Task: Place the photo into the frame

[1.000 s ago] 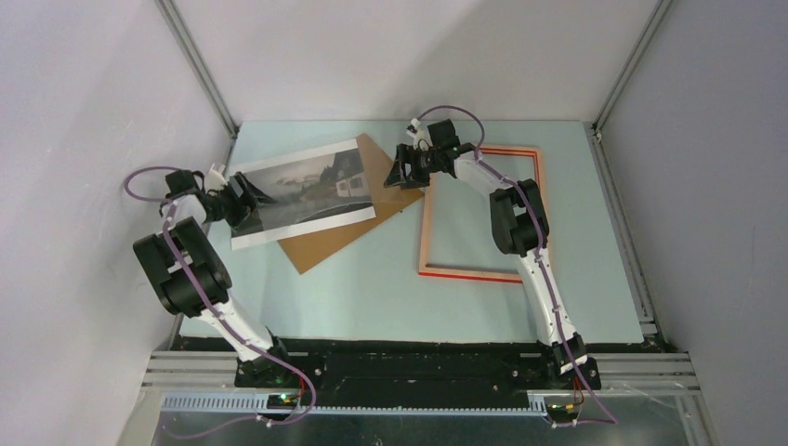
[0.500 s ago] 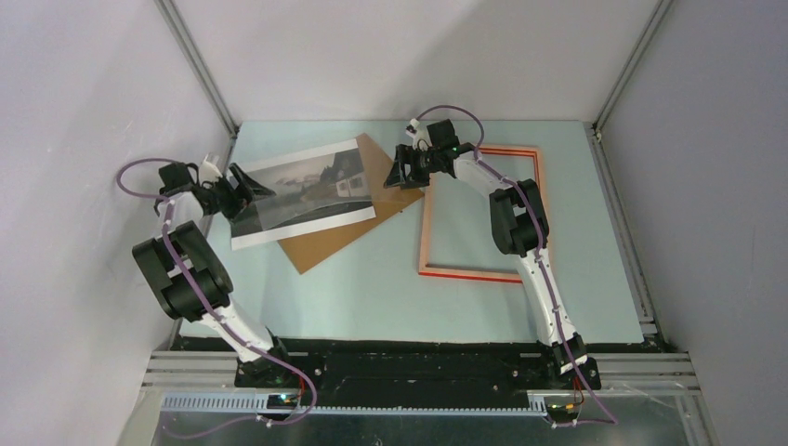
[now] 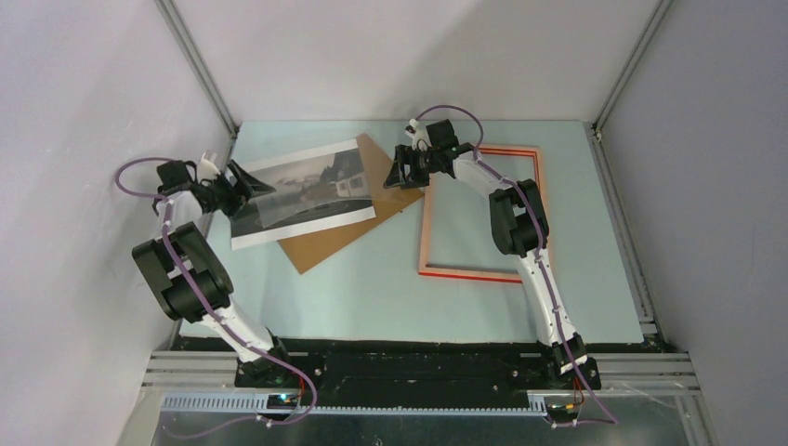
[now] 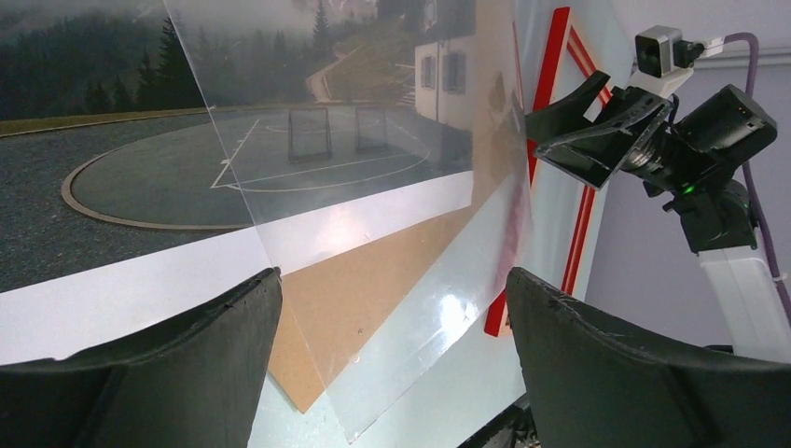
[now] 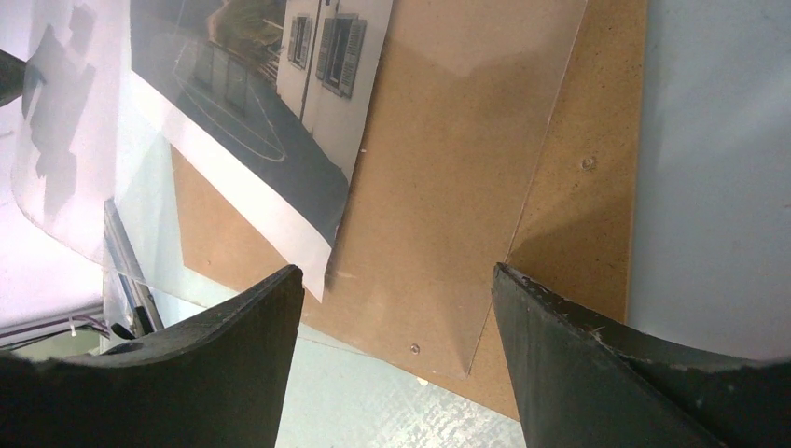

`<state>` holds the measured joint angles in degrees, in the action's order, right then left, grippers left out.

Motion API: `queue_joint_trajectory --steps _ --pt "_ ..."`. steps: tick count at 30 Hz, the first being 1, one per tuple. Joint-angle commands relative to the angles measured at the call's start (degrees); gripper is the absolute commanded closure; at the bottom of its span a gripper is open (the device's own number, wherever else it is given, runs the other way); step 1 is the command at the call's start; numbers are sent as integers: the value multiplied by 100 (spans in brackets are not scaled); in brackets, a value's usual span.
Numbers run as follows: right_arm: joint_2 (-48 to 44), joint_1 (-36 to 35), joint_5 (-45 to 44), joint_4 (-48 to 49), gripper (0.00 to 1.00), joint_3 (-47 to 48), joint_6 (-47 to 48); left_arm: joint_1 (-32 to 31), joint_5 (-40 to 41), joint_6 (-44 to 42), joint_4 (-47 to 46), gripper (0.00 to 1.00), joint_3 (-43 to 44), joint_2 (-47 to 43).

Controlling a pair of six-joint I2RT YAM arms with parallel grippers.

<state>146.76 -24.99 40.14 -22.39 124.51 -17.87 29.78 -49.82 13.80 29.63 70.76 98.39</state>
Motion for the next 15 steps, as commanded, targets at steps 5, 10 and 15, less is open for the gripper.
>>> queue_joint_trajectory --steps 5,10,15 --pt "-83 -135 -204 -399 21 -215 148 -4 -451 296 -26 8 318 -352" --pt "-95 -136 -208 -407 21 -211 165 26 -437 334 -26 6 359 -366" --pt "-110 -153 -216 -411 21 -233 186 44 -445 379 -17 6 377 -347"
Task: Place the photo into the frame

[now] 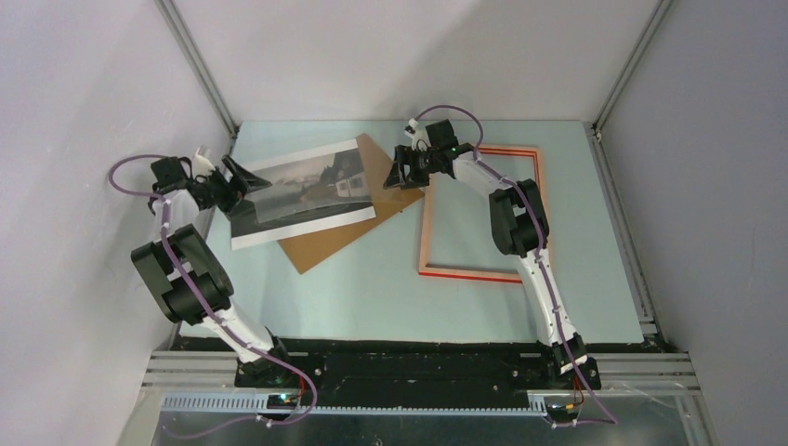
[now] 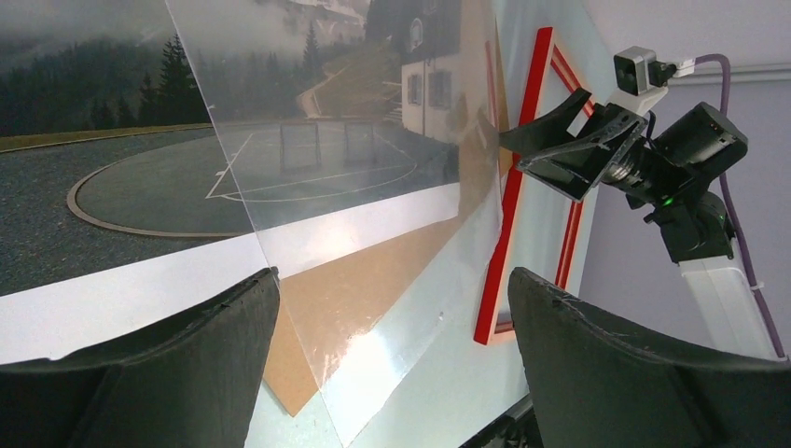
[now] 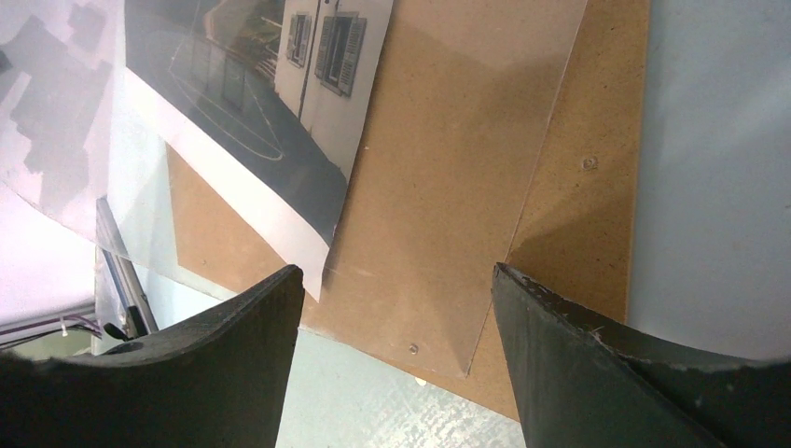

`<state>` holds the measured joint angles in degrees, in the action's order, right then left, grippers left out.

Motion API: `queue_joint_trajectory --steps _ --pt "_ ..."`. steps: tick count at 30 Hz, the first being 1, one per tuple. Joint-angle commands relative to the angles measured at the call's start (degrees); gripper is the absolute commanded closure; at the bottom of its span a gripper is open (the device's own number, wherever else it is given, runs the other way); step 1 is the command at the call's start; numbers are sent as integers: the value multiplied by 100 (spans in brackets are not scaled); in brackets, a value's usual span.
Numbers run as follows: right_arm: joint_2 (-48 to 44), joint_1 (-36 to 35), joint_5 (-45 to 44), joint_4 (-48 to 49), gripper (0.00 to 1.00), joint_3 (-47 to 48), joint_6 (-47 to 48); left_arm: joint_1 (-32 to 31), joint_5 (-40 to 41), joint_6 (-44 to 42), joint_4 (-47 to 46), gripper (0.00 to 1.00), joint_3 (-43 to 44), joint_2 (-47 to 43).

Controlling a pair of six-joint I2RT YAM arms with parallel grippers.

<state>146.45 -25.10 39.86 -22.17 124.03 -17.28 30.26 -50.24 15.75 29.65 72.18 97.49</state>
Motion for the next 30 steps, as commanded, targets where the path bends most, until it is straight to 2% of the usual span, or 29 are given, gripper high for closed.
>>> queue_joint_trajectory --steps 1,30 --pt "-81 -143 -195 -429 21 -186 132 -10 -411 205 -24 6 239 -240" --pt "-176 -261 -340 -476 23 -300 382 41 -480 652 -56 0 339 -313"
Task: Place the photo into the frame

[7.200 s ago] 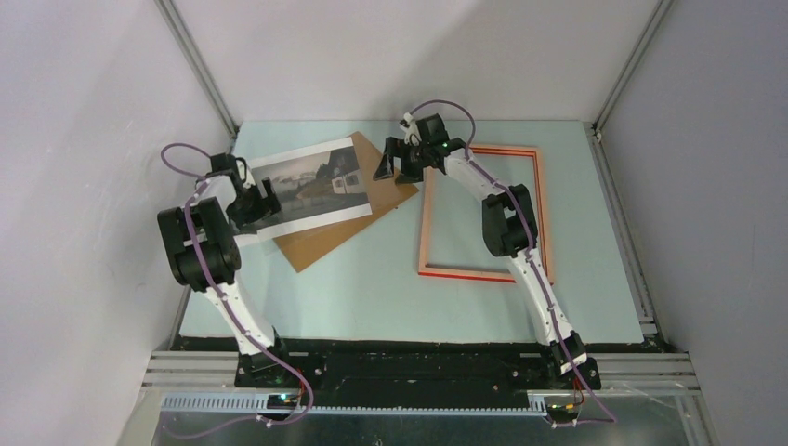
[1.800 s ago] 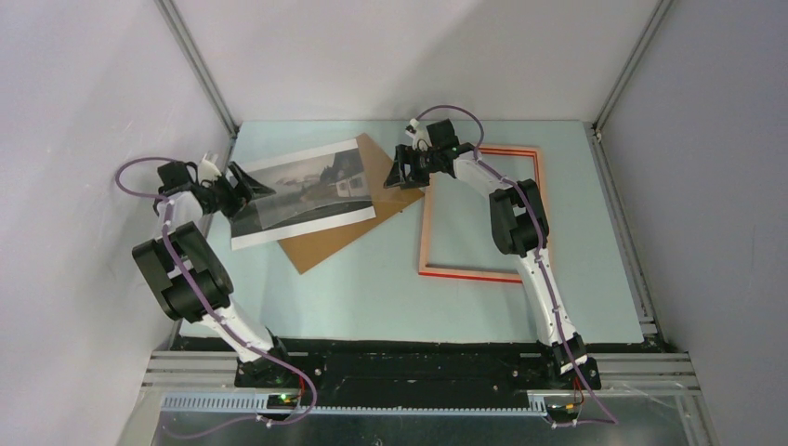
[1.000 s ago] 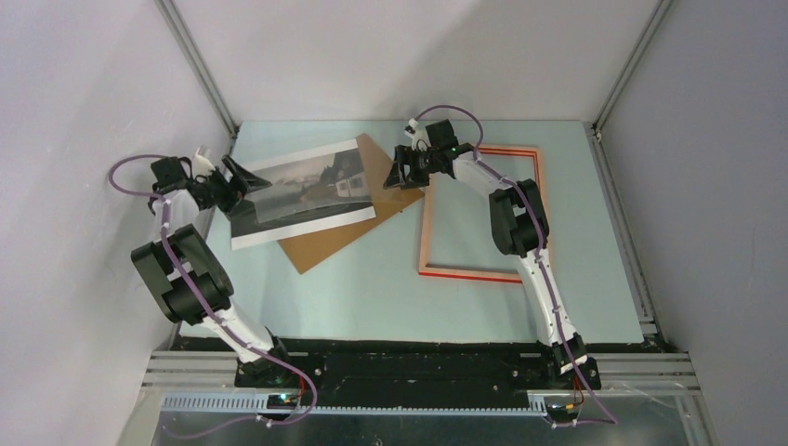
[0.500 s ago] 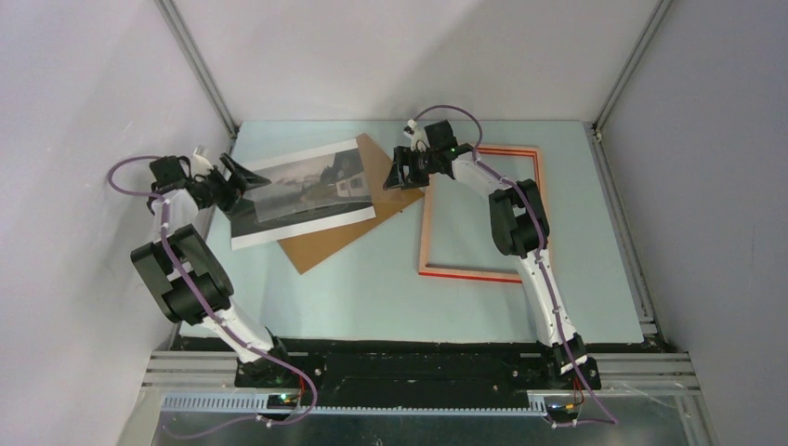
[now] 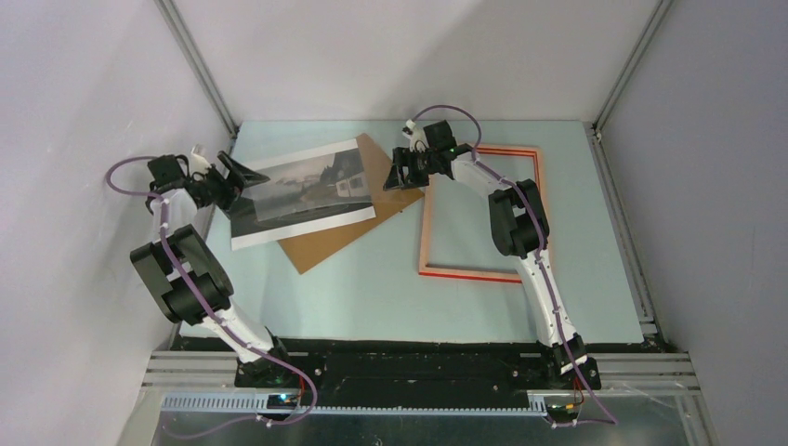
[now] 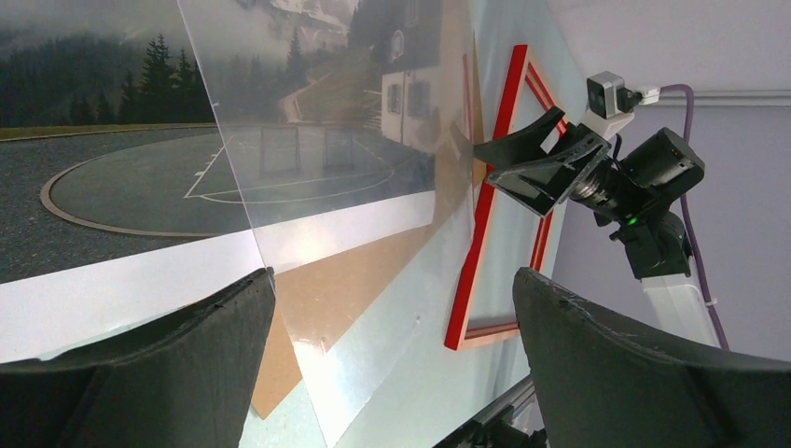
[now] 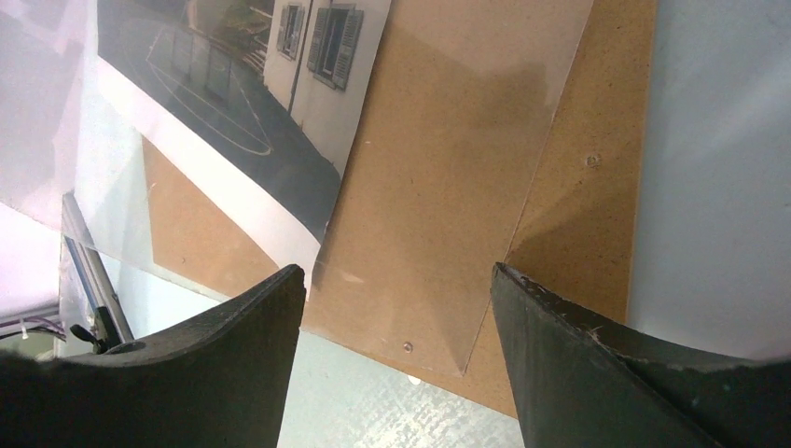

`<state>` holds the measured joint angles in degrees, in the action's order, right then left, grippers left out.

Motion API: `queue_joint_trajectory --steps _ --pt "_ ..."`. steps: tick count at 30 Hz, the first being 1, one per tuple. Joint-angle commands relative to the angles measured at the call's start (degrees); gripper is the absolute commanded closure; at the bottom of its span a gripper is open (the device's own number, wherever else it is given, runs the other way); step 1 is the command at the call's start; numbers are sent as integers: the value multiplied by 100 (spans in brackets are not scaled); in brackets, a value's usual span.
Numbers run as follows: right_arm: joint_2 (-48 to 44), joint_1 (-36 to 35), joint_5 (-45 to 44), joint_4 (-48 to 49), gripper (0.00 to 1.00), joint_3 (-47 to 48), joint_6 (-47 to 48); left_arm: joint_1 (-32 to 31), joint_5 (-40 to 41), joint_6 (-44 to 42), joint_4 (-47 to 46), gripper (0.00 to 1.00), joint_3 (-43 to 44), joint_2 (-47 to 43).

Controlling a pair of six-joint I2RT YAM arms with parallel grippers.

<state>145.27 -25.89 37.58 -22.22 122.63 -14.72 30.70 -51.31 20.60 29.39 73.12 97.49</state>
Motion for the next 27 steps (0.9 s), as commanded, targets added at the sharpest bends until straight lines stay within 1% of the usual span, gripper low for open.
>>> queue_joint_trajectory --steps 1,13,23,27 --pt "-59 -186 -120 -474 23 -156 131 -3 -378 174 -30 0 246 -325" --pt "-87 -221 -180 -503 23 -178 193 -10 -356 174 -32 1 239 -300" --pt "-72 -240 -152 -512 23 -170 144 -70 128 -180 -30 2 60 -64" --pt "-62 -262 -129 -512 23 -156 108 -127 181 -248 -37 2 -12 69"
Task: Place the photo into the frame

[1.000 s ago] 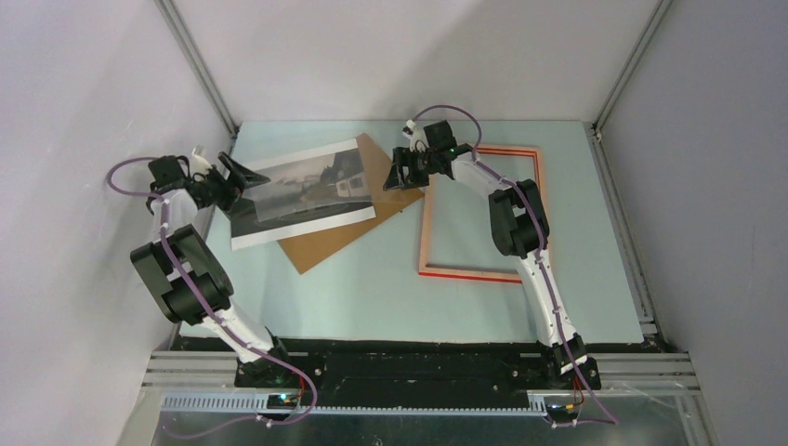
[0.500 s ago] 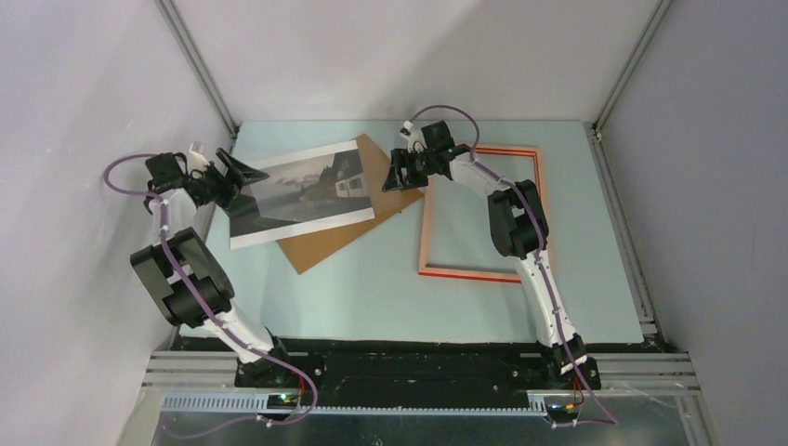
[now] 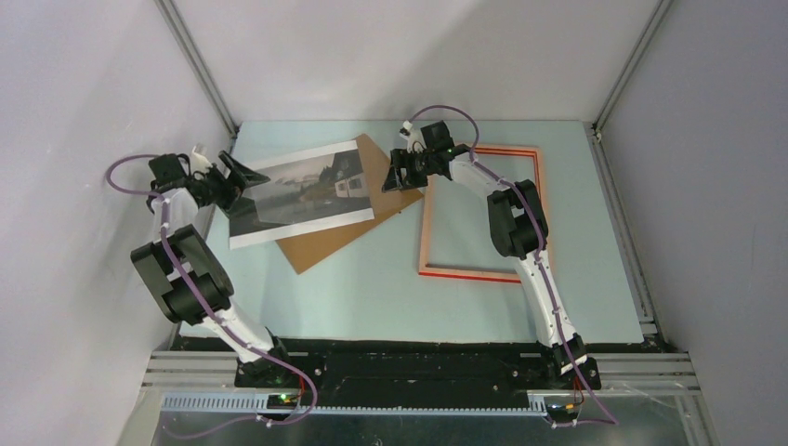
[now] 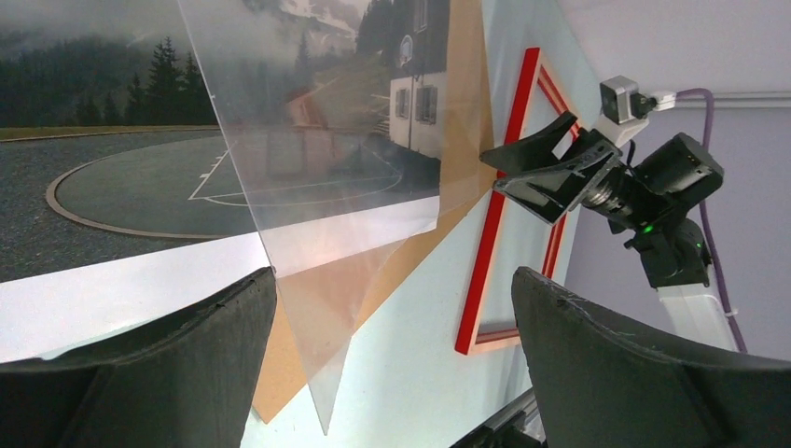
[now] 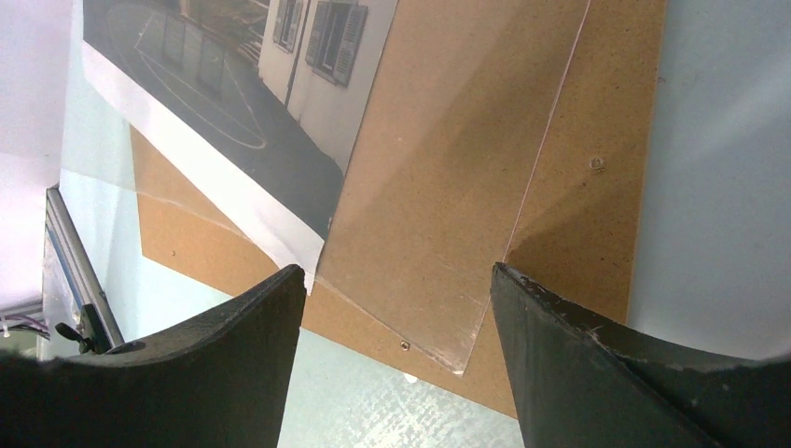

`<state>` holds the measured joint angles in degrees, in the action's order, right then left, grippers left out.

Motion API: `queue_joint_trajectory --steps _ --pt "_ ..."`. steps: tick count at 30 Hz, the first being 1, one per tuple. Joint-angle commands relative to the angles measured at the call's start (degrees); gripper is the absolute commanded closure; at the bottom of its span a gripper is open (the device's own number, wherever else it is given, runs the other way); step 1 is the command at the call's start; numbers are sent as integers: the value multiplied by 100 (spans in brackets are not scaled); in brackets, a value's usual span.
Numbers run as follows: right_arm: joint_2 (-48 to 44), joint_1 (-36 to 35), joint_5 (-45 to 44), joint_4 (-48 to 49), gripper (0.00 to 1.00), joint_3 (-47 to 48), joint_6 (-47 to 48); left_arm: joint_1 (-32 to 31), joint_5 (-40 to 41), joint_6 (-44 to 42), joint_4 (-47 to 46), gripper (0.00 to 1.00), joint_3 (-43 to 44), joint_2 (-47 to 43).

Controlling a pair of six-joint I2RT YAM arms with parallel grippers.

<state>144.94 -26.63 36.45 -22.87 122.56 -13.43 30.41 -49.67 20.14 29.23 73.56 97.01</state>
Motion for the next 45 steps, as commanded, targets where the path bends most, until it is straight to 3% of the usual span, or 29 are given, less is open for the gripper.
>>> queue_joint_trajectory --steps 1,10,18,33,37,39,45 --pt "-24 -195 -8 -446 23 -147 -26 -115 14 -198 -31 3 -60 162" --pt "-21 -237 6 -442 23 -136 -37 -269 86 -42 -216 7 -60 275" --pt "-19 -233 12 -435 23 -141 -40 -478 385 -26 -355 18 -26 374" --pt "-54 -198 73 -462 21 -181 -50 -693 1002 -130 -448 63 98 336" --pt "-215 -149 84 -435 16 -281 -35 -695 1015 -241 -444 83 111 243" --pt "-391 -99 76 -416 14 -349 -24 -690 986 -299 -399 98 141 198" --pt "-943 39 42 -329 6 -706 1 -724 723 -558 -189 100 250 -74"
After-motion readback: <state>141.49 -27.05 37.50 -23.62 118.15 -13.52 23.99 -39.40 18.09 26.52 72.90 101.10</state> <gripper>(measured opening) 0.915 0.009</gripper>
